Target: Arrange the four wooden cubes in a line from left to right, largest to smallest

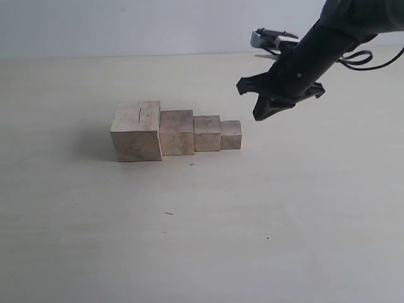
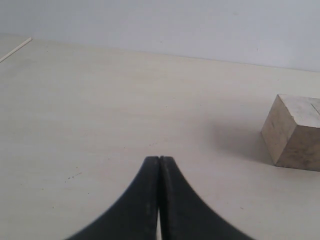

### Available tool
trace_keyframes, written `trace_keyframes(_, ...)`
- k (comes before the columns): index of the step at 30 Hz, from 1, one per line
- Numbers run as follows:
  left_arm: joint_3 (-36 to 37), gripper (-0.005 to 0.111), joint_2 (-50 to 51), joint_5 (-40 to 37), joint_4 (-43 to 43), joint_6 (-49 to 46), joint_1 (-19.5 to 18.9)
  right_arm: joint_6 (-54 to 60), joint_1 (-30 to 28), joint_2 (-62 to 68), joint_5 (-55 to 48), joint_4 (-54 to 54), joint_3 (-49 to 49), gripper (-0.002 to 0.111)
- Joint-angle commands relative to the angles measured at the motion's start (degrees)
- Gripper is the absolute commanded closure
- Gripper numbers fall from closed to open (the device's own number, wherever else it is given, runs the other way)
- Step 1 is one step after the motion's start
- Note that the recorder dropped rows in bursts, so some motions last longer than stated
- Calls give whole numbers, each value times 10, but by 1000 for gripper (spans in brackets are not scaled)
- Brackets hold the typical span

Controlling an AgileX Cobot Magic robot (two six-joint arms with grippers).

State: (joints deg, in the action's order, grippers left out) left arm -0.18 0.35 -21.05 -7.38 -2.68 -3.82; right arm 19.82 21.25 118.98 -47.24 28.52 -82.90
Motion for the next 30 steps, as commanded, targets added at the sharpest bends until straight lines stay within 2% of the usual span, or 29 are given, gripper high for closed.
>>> trace_keyframes(1, 2, 107, -3, 6, 1, 0, 3, -63, 1, -65, 57, -47, 14, 108)
trace_keyframes(8, 2, 107, -3, 6, 1, 0, 3, -77, 1, -222, 306, -11, 184, 108)
trace_keyframes(11, 2, 107, -3, 6, 1, 0, 3, -75, 1, -284, 372, -11, 253, 108)
trace_keyframes(18, 2, 107, -3, 6, 1, 0, 3, -78, 1, -374, 351, -11, 335, 108)
trace_keyframes(23, 2, 107, -3, 6, 1, 0, 3, -78, 1, -411, 270, -11, 342, 108)
trace_keyframes(30, 2, 107, -3, 6, 1, 0, 3, -78, 1, -423, 261, -11, 342, 108)
